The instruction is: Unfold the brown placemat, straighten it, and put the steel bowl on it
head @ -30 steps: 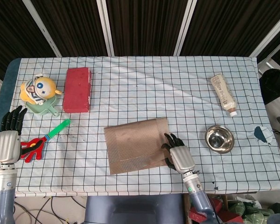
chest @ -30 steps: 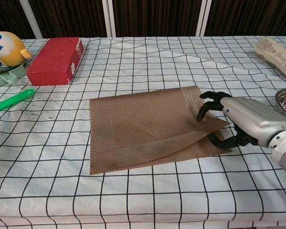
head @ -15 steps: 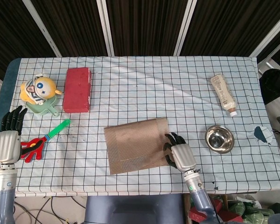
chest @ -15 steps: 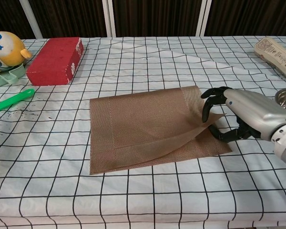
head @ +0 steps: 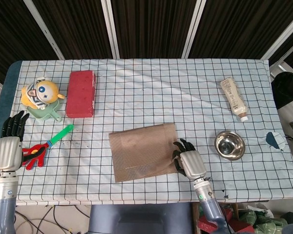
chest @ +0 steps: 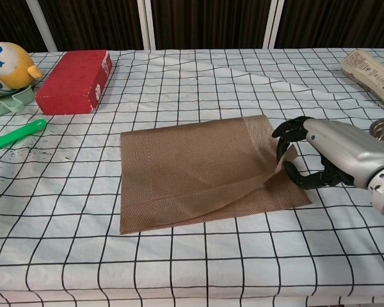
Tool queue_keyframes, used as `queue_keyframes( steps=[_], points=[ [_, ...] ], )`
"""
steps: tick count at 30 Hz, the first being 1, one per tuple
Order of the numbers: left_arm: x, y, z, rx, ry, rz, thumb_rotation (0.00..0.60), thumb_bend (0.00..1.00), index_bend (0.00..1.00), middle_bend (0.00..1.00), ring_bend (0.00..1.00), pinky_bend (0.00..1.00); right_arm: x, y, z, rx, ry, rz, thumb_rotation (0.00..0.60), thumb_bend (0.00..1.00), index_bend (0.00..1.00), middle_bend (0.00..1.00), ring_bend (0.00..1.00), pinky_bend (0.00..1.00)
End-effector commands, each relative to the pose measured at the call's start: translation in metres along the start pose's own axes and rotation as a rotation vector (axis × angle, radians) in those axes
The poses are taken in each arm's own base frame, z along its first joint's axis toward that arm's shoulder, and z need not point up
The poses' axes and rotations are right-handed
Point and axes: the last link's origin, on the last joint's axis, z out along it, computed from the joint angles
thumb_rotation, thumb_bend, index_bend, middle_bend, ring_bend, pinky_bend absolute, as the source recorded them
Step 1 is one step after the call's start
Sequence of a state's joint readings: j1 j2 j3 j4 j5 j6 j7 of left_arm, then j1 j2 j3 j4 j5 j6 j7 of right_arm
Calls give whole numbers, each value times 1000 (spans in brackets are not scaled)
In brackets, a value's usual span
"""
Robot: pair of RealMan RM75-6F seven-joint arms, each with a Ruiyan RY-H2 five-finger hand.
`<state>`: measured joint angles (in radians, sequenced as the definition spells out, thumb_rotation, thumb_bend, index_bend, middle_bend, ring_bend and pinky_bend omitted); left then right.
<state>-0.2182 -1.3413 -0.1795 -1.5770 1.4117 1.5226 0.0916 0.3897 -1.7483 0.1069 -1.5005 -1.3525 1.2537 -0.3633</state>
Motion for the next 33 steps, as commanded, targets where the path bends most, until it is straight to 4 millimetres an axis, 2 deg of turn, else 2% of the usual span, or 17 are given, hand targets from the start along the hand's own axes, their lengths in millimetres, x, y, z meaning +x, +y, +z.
queue_keyframes(
  steps=[1,5,19,23,28,33],
  points=[
    [0,0,0,-1,-1,0,600,0,0,0,0,0,0,0,-2,3,-2,0,600,535,569,192,90,160],
    [0,0,0,-2,-2,1,600,0,0,0,0,0,0,1,-7,9,-8,3,600,537,578,196,90,160],
    [-1,2,-2,-7,-5,0,600,0,0,0,0,0,6,8,-57,44,-37,71,600,536,589,199,90,160],
    [-2,2,-2,-7,-6,0,600,0,0,0,0,0,6,9,-65,48,-46,80,600,536,589,199,90,160],
    [-2,2,0,-2,-4,0,600,0,0,0,0,0,15,5,-55,27,-7,119,600,547,599,202,90,160],
    [0,0,3,9,3,-7,600,0,0,0,0,0,37,-8,-27,-22,48,204,600,548,602,204,90,160]
  ],
)
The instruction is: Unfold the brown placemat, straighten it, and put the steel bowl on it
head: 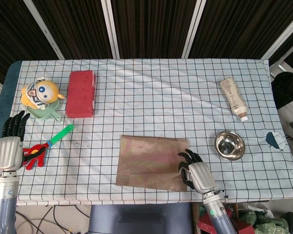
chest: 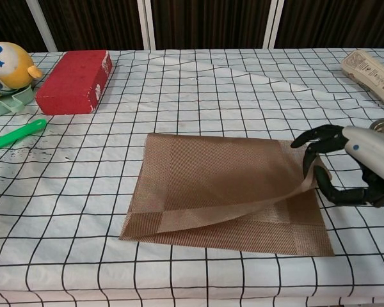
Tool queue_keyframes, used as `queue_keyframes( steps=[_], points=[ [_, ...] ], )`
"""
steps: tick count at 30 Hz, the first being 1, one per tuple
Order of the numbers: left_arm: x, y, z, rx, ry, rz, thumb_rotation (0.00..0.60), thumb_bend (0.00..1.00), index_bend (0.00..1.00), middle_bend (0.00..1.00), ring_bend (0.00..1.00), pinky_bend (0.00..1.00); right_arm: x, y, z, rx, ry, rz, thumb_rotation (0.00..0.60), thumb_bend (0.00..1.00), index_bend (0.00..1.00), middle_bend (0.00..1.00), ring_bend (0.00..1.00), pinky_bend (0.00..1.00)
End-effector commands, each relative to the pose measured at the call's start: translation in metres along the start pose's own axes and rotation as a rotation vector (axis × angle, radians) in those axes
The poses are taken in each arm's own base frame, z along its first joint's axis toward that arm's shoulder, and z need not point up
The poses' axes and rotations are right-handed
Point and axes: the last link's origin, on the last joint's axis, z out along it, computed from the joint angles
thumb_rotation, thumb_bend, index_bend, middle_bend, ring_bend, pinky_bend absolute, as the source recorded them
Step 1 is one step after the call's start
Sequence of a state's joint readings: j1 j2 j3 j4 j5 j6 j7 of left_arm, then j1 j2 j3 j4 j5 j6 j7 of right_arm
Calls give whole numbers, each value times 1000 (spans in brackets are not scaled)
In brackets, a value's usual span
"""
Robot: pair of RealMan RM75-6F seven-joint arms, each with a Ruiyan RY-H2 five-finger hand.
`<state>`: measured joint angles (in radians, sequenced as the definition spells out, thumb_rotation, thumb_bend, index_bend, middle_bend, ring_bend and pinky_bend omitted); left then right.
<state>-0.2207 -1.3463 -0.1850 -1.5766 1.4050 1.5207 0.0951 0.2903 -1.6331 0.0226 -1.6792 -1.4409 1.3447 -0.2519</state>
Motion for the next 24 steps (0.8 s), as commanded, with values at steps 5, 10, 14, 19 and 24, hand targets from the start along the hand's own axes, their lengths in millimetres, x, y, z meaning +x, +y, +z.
queue_keyframes(
  steps=[5,10,14,19,24],
  points=[
    [1,-2,3,12,-3,-17,600,0,0,0,0,0,37,-23,55,-75,67,50,600,548,601,204,90,160],
    [0,-1,4,11,-21,-25,600,0,0,0,0,0,62,-28,95,-160,97,70,600,550,605,207,90,160],
    [-1,-1,4,15,-37,-36,600,0,0,0,0,0,79,-30,129,-225,135,75,600,554,607,209,91,160],
    [-2,0,5,18,-57,-49,600,0,0,0,0,0,99,-29,174,-306,192,48,600,555,608,209,91,160],
    [-3,0,5,15,-74,-53,600,0,0,0,0,0,120,-23,218,-401,255,50,600,552,603,201,90,160]
  ],
)
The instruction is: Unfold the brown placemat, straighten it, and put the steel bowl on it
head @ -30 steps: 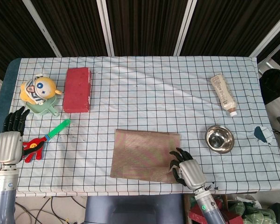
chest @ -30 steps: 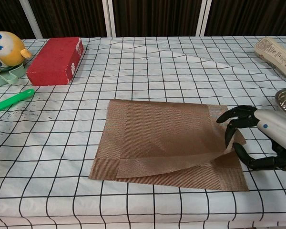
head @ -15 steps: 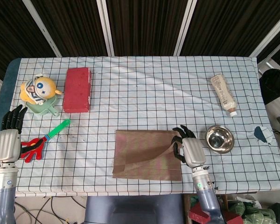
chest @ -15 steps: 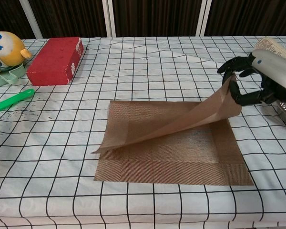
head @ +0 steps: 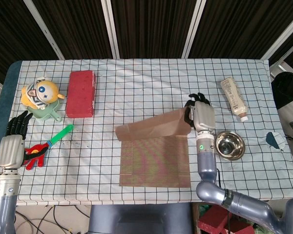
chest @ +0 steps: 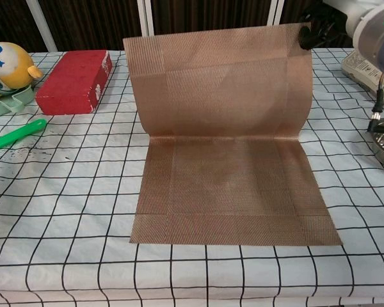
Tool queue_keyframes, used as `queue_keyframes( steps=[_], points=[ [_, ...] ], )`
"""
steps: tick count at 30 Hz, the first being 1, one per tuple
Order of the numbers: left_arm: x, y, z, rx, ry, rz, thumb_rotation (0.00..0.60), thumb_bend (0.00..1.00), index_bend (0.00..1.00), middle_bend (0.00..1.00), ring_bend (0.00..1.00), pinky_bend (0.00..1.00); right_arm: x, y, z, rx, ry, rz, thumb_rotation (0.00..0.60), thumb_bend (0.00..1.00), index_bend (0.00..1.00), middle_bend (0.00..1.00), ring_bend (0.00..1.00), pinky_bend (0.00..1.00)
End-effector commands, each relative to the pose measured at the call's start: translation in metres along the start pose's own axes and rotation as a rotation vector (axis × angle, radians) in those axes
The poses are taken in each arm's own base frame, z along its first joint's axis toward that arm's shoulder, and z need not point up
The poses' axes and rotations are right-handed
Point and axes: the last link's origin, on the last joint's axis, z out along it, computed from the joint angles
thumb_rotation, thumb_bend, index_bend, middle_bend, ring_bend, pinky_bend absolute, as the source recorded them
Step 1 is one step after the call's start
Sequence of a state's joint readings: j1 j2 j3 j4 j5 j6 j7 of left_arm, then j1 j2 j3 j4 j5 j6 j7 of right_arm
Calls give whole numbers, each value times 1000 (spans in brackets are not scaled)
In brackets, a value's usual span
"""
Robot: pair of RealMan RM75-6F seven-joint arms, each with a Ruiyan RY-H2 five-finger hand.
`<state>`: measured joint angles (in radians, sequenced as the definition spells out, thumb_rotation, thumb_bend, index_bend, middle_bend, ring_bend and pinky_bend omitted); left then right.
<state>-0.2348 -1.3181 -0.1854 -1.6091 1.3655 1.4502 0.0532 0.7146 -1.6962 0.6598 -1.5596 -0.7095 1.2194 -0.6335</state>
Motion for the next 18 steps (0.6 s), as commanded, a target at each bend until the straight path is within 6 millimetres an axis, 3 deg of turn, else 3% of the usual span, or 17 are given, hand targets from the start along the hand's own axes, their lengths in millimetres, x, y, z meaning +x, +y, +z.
queue_keyframes(
  steps=[1,5,9,13,18],
  points=[
    [0,0,0,1,-7,-3,600,0,0,0,0,0,8,-8,44,-106,45,5,600,541,585,191,89,160],
    [-1,0,0,4,-19,-13,600,0,0,0,0,0,7,-7,63,-154,36,-36,600,373,287,101,64,160],
    [-2,1,0,1,-28,-10,600,0,0,0,0,0,5,-2,69,-185,14,-50,600,267,126,74,61,160],
    [-2,1,-1,0,-28,-6,600,0,0,0,0,0,6,3,70,-201,12,-38,600,187,31,52,51,160],
    [-2,2,-2,-4,-27,2,600,0,0,0,0,0,10,10,57,-165,0,-80,600,155,4,40,45,160]
  ],
)
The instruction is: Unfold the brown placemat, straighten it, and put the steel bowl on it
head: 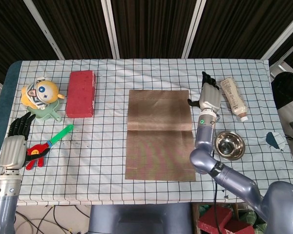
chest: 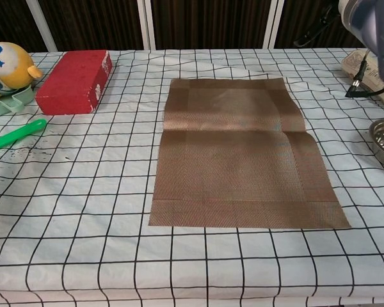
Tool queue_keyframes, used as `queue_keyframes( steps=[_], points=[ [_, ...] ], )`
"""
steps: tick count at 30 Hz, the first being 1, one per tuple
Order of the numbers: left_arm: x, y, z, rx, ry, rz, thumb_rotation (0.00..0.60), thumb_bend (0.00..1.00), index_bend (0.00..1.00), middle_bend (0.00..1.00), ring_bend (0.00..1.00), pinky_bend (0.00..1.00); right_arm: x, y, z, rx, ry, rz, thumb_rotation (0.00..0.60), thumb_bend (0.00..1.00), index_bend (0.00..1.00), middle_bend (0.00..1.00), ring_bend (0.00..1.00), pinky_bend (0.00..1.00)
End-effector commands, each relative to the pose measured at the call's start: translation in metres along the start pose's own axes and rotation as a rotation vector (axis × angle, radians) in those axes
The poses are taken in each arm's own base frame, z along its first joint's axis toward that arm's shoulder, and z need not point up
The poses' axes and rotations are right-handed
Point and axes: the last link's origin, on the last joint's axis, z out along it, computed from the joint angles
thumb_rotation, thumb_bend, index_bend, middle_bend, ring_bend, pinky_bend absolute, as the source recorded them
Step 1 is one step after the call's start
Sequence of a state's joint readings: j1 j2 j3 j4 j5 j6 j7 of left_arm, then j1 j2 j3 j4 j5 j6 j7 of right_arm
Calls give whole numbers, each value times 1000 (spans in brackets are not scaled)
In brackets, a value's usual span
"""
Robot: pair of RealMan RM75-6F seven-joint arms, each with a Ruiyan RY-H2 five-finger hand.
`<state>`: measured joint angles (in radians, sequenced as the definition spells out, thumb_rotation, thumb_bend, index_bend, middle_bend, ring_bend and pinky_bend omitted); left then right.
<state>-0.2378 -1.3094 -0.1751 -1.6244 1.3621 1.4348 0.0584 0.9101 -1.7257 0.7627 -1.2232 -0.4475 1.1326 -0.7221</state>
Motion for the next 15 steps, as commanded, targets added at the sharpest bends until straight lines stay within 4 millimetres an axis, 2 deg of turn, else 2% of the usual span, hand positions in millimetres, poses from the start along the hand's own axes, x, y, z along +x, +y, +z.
queue_keyframes(
  steps=[1,8,15],
  points=[
    [0,0,0,-2,-1,3,600,0,0,0,0,0,4,9,-11,39,-2,-39,600,155,4,40,45,160],
    [-2,2,-3,-18,-5,16,600,0,0,0,0,0,19,38,-50,153,4,-117,600,154,3,40,45,160],
    [-3,2,-6,-29,-12,25,600,0,0,0,0,0,42,83,-93,222,19,-152,600,129,17,41,45,160]
  ],
)
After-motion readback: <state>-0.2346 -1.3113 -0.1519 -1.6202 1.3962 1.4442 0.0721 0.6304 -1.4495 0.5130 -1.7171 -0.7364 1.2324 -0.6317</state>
